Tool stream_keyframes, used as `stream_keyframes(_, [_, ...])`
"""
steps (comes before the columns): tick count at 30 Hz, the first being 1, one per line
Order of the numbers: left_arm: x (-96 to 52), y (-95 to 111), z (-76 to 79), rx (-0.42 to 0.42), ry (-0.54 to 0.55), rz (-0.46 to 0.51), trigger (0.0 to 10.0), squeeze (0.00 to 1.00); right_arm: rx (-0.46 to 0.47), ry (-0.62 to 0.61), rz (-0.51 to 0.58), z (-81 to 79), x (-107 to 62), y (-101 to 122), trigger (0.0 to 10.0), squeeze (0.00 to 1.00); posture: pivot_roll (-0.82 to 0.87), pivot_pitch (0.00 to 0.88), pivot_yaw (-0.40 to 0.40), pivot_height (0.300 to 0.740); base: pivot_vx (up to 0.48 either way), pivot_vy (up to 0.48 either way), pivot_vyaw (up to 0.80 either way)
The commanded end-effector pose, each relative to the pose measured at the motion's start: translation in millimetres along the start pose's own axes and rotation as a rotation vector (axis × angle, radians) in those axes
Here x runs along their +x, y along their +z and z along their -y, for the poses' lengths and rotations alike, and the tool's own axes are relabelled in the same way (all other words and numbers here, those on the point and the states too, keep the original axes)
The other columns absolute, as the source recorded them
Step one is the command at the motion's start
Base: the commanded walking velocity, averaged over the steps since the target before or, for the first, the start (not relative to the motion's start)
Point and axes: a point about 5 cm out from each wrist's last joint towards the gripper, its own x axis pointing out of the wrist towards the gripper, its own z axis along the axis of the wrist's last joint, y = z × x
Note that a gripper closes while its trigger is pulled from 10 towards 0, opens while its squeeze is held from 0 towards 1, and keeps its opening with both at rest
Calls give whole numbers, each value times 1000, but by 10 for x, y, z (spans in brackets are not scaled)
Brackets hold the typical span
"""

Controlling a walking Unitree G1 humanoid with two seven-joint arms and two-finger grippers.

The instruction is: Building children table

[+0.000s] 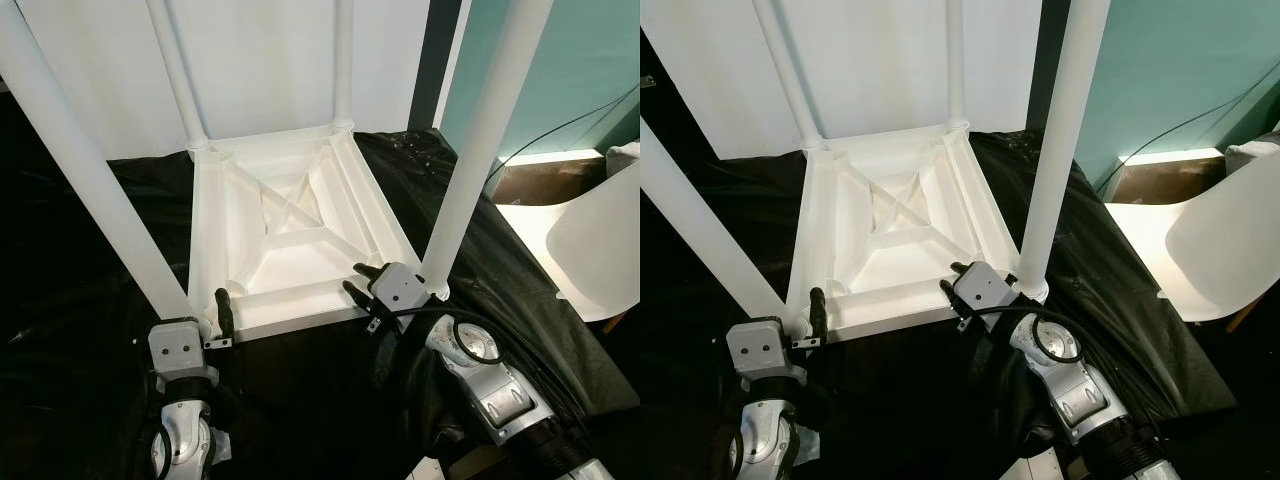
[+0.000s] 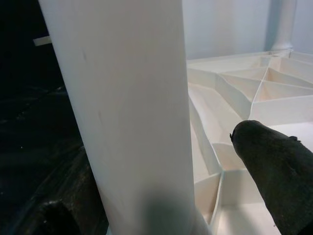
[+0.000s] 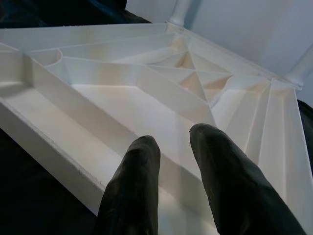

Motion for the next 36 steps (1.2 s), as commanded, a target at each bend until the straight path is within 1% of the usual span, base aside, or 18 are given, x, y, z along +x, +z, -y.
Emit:
stream_keyframes(1, [-31,-53,16,-14,1,-19,5176,0,-5,-7,-7,1,-7,-25,10000,0,21,0,21,740,0,0,0])
stream_keyframes(2, [-36,-51,32,-22,2,-14,0,0,-6,-9,-7,7,-6,-28,10000,0,20,0,19,740,0,0,0])
stream_keyframes(10, [-52,-26,107,-45,-11,9,0,0,-22,0,-16,-9,-44,-43,10000,0,18,0,16,740,0,0,0])
stream_keyframes(12, [-44,-14,124,-47,-16,13,0,0,-30,20,-36,1,-118,-78,10000,0,18,0,12,740,0,0,0])
stream_keyframes(13, [-44,-14,124,-47,-16,13,0,0,-30,20,-36,1,-118,-78,10000,0,18,0,12,740,0,0,0])
stream_keyframes(14, [-30,6,138,-49,-30,17,0,0,-49,37,-51,22,-170,-104,10000,0,16,0,11,740,0,0,0])
stream_keyframes(16, [-30,6,138,-49,-30,17,0,0,-49,37,-51,22,-170,-104,10000,0,16,0,11,740,0,0,0])
stream_keyframes(17, [-17,27,151,-45,-41,20,7569,0,-64,51,-69,46,-213,-126,10000,0,14,0,11,740,0,0,0])
stream_keyframes(18, [-2,53,161,-45,-46,25,10000,0,-83,57,-90,70,-243,-146,10000,0,13,0,10,740,0,0,0])
stream_keyframes(23, [21,92,204,-24,-62,41,10000,0,-133,40,-141,88,-262,-176,10000,0,3,0,10,740,0,0,0])
stream_keyframes(30, [18,92,219,-14,-68,42,10000,0,-121,35,-143,31,-250,-182,10000,0,4,0,7,740,0,0,0])
stream_keyframes(36, [15,90,212,-8,-61,36,10000,0,-118,39,-145,33,-254,-179,10000,0,8,0,8,740,0,0,0])
